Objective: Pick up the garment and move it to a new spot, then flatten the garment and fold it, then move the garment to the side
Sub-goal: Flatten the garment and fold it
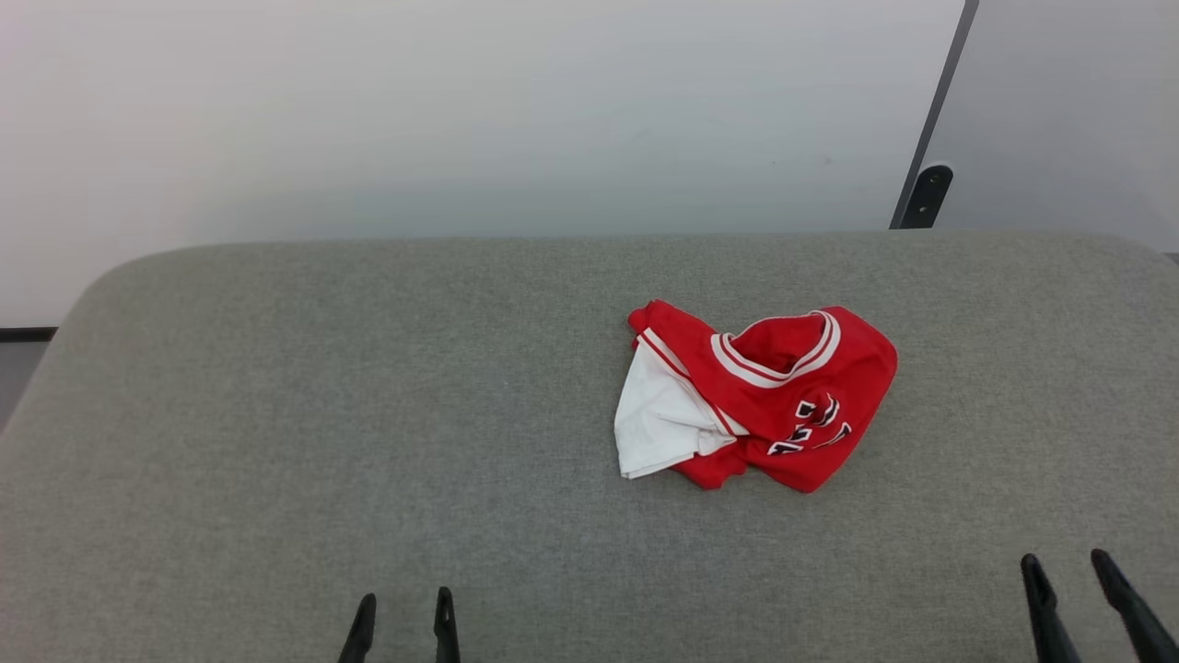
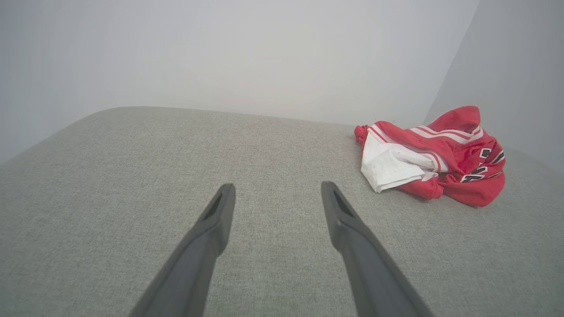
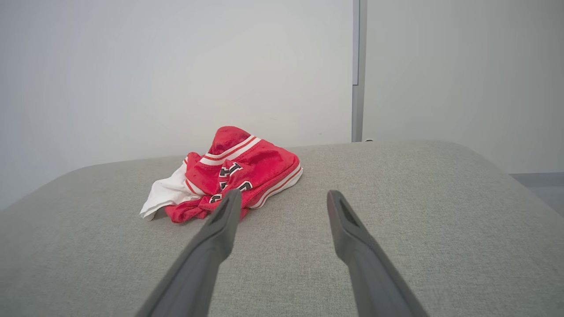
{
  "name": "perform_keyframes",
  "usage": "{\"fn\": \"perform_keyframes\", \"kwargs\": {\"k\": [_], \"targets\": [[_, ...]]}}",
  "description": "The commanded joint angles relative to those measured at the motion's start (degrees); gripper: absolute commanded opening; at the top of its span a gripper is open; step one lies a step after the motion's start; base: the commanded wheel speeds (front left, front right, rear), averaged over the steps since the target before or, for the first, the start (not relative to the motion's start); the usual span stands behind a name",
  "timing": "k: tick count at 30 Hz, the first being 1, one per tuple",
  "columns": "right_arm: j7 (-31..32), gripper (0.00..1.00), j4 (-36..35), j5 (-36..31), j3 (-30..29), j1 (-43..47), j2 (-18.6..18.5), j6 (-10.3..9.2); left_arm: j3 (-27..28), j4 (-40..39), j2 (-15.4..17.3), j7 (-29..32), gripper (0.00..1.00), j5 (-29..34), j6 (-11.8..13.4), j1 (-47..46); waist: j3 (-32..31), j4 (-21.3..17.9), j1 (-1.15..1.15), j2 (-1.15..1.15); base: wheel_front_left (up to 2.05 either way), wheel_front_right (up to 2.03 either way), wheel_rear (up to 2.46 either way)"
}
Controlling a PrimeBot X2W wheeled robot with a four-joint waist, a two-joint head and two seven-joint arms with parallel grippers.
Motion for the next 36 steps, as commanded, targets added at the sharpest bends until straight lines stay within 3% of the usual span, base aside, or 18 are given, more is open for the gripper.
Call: {"fn": "perform_keyframes", "kwargs": {"k": [1,27,36], "targets": [[-0.3,1.0,0.0,-0.5,0.4,-0.4,0.6,-0.04,0.0,0.2,-0.1,0.0,1.0,0.5,-0.3,-0.1,-0.1,0.1,0.0,0.0,0.0,0.0,0.0],[-0.3,1.0,0.2,-0.8,1.1,-1.1,1.7,-0.04,0.2,0.3,-0.4,0.0,1.0,1.1,-0.3,0.7,-0.4,-0.4,0.0,0.0,0.0,0.0,0.0],[-0.3,1.0,-0.1,-0.3,1.7,-2.4,2.1,-0.04,-0.3,1.0,1.0,0.1,1.0,0.5,-3.4,-7.8,0.3,-1.7,0.0,0.0,0.0,0.0,0.0]]}}
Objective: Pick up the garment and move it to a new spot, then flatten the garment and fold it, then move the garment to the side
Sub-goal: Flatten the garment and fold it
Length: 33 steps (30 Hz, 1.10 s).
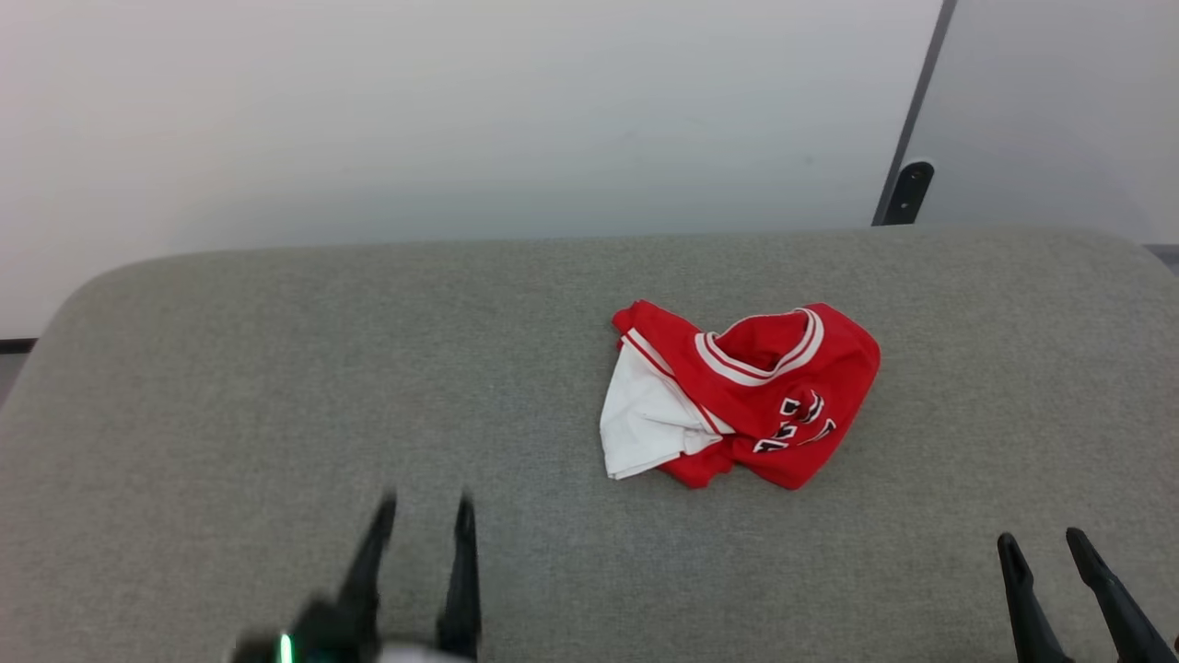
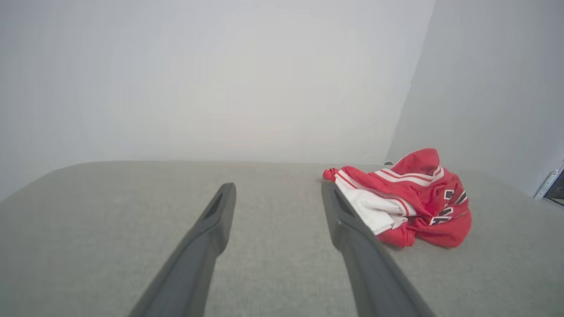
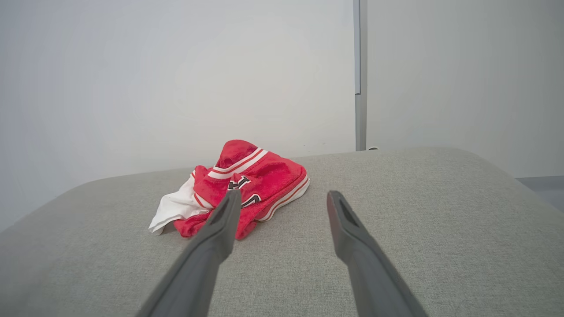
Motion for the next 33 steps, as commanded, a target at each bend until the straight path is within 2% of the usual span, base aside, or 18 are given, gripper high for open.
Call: {"fn": "perform_keyframes", "kwargs": {"k": [1,3,7,10,15,19,23,26,32,33], "targets": [[-0.3,1.0,-0.2,0.1,0.0,-0.7,0.2,-0.04,-0.3,0.1,1.1,0.5,1.0,0.7,-1.1,-4.4,0.5,-0.7,0.0,0.0,0.0,0.0,0.0],[-0.3,1.0,-0.4,0.5,-0.1,-1.1,0.5,-0.04,-0.8,0.4,1.6,2.2,1.0,0.7,-2.8,-10.7,1.0,-1.2,0.0,0.0,0.0,0.0,0.0],[-0.3,1.0,-1.1,1.6,0.7,-2.6,0.3,-0.04,-1.7,3.7,2.5,9.6,1.0,0.7,-5.4,-24.1,3.7,-2.9,0.0,0.0,0.0,0.0,0.0],[-0.3,1.0,-1.7,2.8,1.1,-3.7,-0.5,-0.04,-3.0,9.0,2.4,18.3,1.0,0.1,-7.2,-33.3,6.1,-4.3,0.0,0.0,0.0,0.0,0.0],[-0.3,1.0,-2.3,4.6,1.4,-5.8,-1.5,-0.04,-3.8,22.3,1.1,35.5,1.0,-5.9,-10.1,-42.6,9.4,-6.5,0.0,0.0,0.0,0.0,0.0],[-0.3,1.0,-2.3,5.8,1.5,-7.1,-1.9,-0.04,-4.8,29.9,1.0,47.5,1.0,-9.1,-11.0,-46.7,11.3,-8.1,0.0,0.0,0.0,0.0,0.0],[-0.3,1.0,-2.2,6.9,1.0,-8.0,-2.3,-0.04,-4.3,34.5,1.0,55.3,1.0,-11.0,-9.9,-48.5,12.4,-8.9,0.0,0.0,0.0,0.0,0.0],[-0.3,1.0,-2.1,7.1,1.3,-8.3,-2.6,-0.04,-4.3,35.5,1.4,58.1,1.0,-11.3,-9.4,-49.8,13.0,-9.3,0.0,0.0,0.0,0.0,0.0],[-0.3,1.0,-2.0,7.1,1.2,-8.9,-3.0,-0.04,-4.0,36.3,0.9,59.2,1.0,-13.2,-9.3,-48.9,13.3,-9.4,0.0,0.0,0.0,0.0,0.0],[-0.3,1.0,-2.0,7.1,1.2,-8.9,-3.1,-0.04,-3.9,36.4,0.8,59.1,0.95,-13.5,-9.3,-48.7,13.3,-9.3,0.0,0.0,0.0,0.0,0.0]]}}
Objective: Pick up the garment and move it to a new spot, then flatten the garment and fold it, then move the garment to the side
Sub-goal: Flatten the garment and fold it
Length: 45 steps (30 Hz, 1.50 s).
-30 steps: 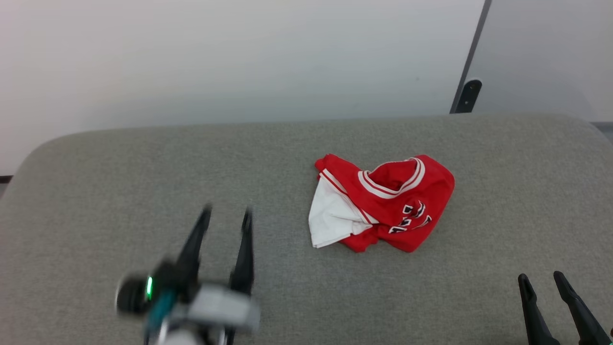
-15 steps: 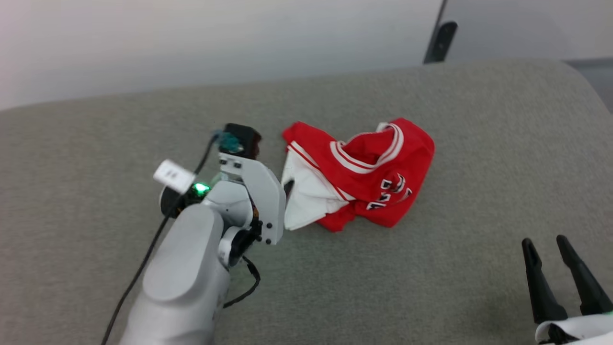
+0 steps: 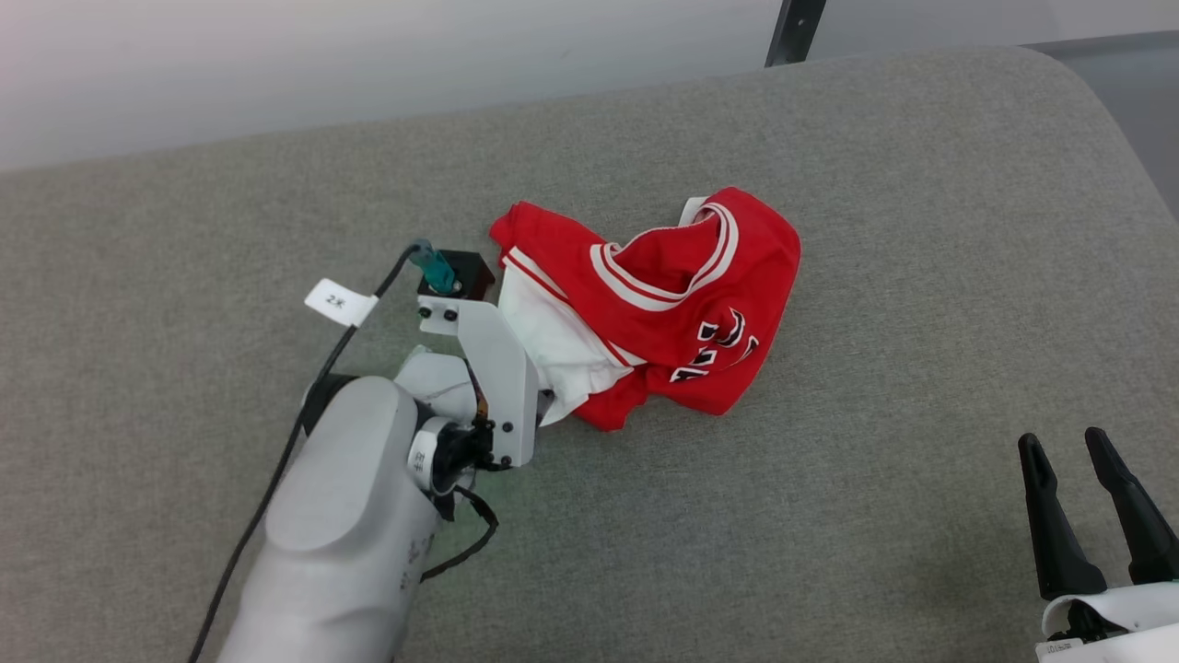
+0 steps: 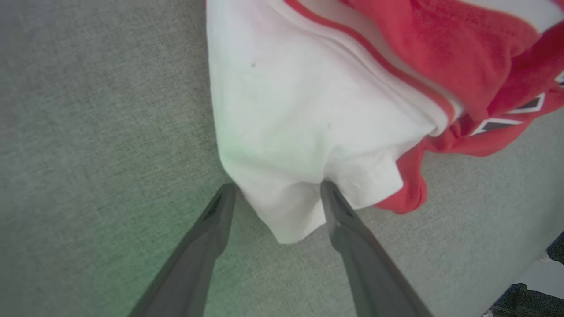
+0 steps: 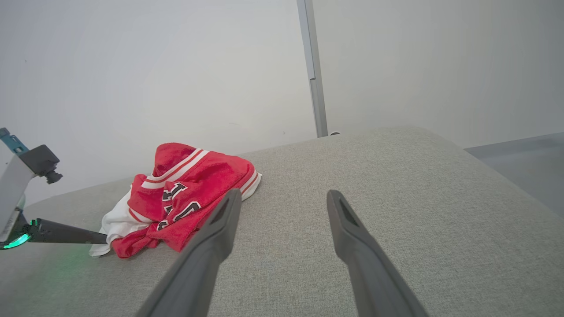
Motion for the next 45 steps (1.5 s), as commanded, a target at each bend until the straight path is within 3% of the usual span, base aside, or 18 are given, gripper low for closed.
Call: {"fn": "perform_keyframes", "kwargs": {"k": [1,2,3,4,5,11,16,27,32,38,45], "targets": [[-0.3,1.0,0.0,-0.1,-0.1,-0.6,-0.3,-0.04,0.1,0.2,-0.1,-0.2,0.73,-0.6,0.0,0.5,-0.1,0.1,0.0,0.0,0.0,0.0,0.0],[-0.3,1.0,0.0,-0.2,-0.1,-0.7,-0.3,-0.04,0.1,0.3,-0.1,-0.3,0.48,-0.9,-0.2,0.7,-0.1,0.2,0.0,0.0,0.0,0.0,0.0],[-0.3,1.0,0.0,-0.2,-0.1,-0.8,-0.4,-0.04,0.0,0.3,-0.1,-0.3,0.34,-1.0,-0.3,0.8,-0.2,0.3,0.0,0.0,0.0,0.0,0.0],[-0.3,1.0,0.1,-0.3,-0.1,-0.7,-0.4,-0.04,0.0,0.3,-0.1,-0.4,0.03,-1.1,-0.4,0.9,-0.3,0.4,0.0,0.0,0.0,0.0,0.0],[-0.3,1.0,0.1,-0.4,-0.2,-0.6,-0.4,-0.04,0.2,0.1,-0.2,-0.8,0.0,-1.6,-0.5,1.0,-0.4,0.5,0.0,0.0,0.0,0.0,0.0],[-0.3,1.0,0.1,-1.0,-0.4,0.6,0.1,-0.04,0.5,-1.5,1.4,-2.6,0.0,-1.4,-0.3,-0.1,-1.5,1.8,0.0,0.0,0.0,0.0,0.0],[-0.3,1.0,-0.3,-1.2,-0.1,1.2,0.3,-0.04,2.1,-4.9,5.9,-0.2,0.0,-0.9,0.8,-2.2,-1.9,2.6,0.0,0.0,0.0,0.0,0.0],[-0.3,1.0,-1.1,0.0,-0.2,0.3,-1.2,-0.04,4.7,-13.8,14.4,9.8,0.0,1.4,6.6,-3.8,1.1,2.2,0.0,0.0,0.0,0.0,0.0],[-0.3,1.0,-1.1,0.8,-0.5,-0.3,-1.8,-0.04,6.3,-15.2,15.4,10.7,0.0,1.4,10.1,0.4,2.4,1.8,0.0,0.0,0.0,0.0,0.0],[-0.3,1.0,-1.3,1.4,-0.6,-0.9,-2.8,-0.04,5.9,-14.4,17.5,7.9,0.0,4.1,12.3,4.3,3.1,1.7,0.0,0.0,0.0,0.0,0.0],[-0.3,1.0,-1.4,1.5,-1.1,-1.1,-3.4,-0.04,4.3,-13.5,19.1,8.6,0.0,7.4,14.8,4.6,3.6,1.8,0.0,0.0,0.0,0.0,0.0]]}}
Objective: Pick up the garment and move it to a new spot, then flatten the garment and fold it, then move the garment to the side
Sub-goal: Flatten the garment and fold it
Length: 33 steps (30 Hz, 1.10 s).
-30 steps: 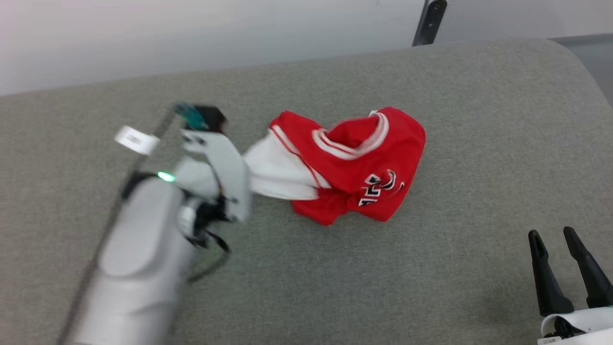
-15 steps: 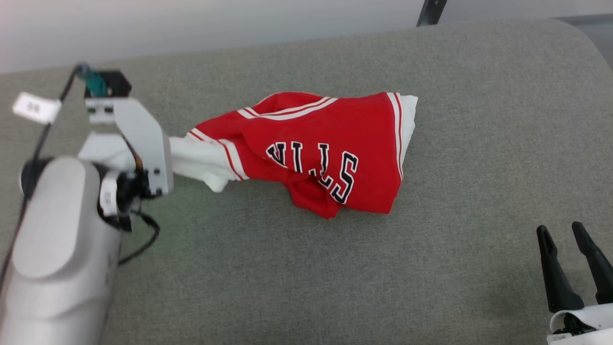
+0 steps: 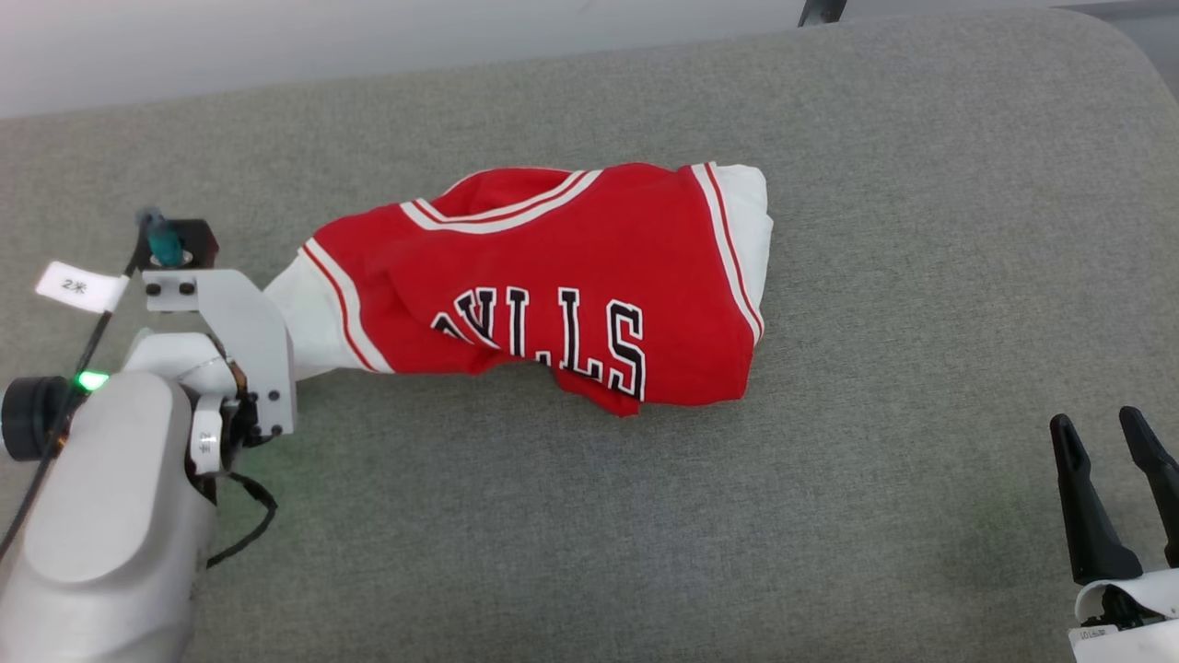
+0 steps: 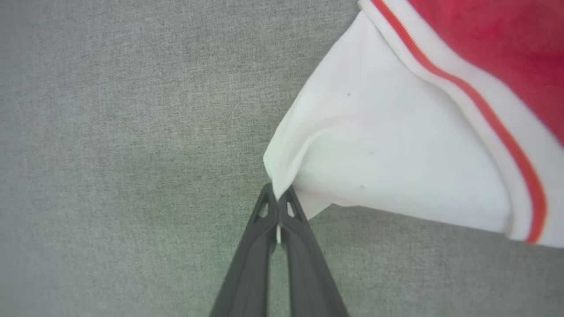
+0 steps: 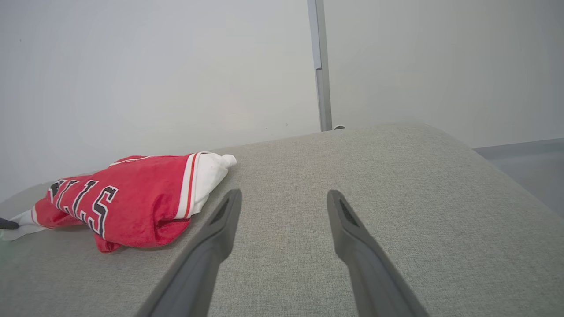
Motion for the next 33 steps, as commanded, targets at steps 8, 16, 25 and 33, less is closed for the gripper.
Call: {"fn": "perform_keyframes", "kwargs": {"k": [8,16,25,33], "targets": [[-0.3,1.0,0.4,-0.5,0.1,-0.6,0.3,-0.04,0.3,0.4,-1.0,-2.6,1.0,-1.4,-0.1,1.4,-1.0,0.3,0.0,0.0,0.0,0.0,0.0],[-0.3,1.0,0.6,-2.4,0.9,1.0,0.9,-0.04,1.9,-2.3,-3.6,-11.0,1.0,-5.7,-3.1,3.4,-4.8,2.6,0.0,0.0,0.0,0.0,0.0],[-0.3,1.0,1.8,-5.4,2.4,2.7,1.4,-0.04,2.9,-11.2,-7.3,-25.9,1.0,-7.9,-4.5,13.7,-9.9,6.8,0.0,0.0,0.0,0.0,0.0],[-0.3,1.0,5.5,-6.0,4.8,2.1,-0.6,-0.04,0.2,-18.8,-12.9,-43.8,1.0,-5.0,-3.8,29.0,-12.5,11.0,0.0,0.0,0.0,0.0,0.0]]}}
